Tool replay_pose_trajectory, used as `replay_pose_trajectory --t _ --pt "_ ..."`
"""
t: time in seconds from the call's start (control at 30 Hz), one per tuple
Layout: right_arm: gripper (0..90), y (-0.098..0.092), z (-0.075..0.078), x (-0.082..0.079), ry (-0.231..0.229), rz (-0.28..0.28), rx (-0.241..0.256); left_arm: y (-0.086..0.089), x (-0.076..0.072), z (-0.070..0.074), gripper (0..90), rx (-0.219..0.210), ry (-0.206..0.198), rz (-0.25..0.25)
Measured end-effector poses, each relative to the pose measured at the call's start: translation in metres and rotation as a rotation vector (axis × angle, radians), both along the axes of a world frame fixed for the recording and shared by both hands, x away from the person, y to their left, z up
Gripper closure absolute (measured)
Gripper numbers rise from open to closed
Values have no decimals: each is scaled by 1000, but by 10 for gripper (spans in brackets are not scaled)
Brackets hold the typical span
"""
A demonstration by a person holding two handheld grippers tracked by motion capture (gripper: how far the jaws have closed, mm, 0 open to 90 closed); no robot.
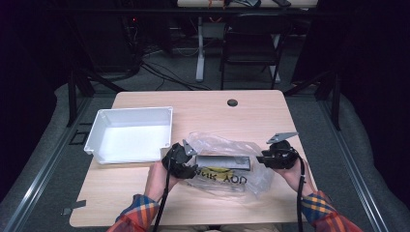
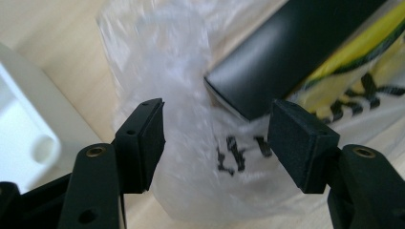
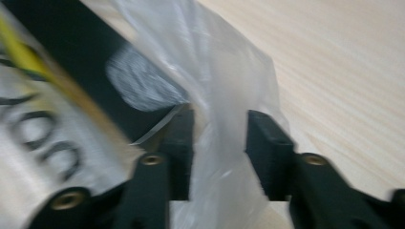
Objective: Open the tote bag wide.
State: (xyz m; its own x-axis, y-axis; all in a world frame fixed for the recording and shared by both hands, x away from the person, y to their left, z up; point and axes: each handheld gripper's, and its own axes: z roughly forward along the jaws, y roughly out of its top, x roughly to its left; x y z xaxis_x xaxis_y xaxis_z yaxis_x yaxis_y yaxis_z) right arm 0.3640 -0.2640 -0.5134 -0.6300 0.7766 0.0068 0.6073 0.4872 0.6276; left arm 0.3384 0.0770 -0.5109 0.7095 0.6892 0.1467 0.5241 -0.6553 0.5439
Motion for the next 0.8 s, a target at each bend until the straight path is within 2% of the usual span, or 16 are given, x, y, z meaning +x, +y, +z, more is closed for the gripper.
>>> replay_pose_trajectory --t 0.1,0.2,0.23,0.3,0.37,0.57,0.7,0.8 --pt "832 4 -15 12 34 -5 -22 0 1 -11 373 18 35 -1" --pt "858 6 -24 19 35 -24 -53 -1 2 -20 374 33 64 -4" --pt "859 7 -26 20 31 -25 -73 -2 1 -24 373 47 72 -5" --pt "861 8 -30 24 20 -29 -100 -3 1 -28 371 46 90 -4" --pt "861 9 -33 26 -7 -41 -157 -3 1 -30 366 39 107 -2" --pt "857 11 -40 34 -56 -54 -225 -6 -2 -36 356 23 147 -3" --pt "851 12 -42 39 -77 -64 -226 -7 -4 -37 355 6 168 -3" --pt "820 12 -41 41 -64 -54 -204 -10 -8 -37 349 6 179 -12"
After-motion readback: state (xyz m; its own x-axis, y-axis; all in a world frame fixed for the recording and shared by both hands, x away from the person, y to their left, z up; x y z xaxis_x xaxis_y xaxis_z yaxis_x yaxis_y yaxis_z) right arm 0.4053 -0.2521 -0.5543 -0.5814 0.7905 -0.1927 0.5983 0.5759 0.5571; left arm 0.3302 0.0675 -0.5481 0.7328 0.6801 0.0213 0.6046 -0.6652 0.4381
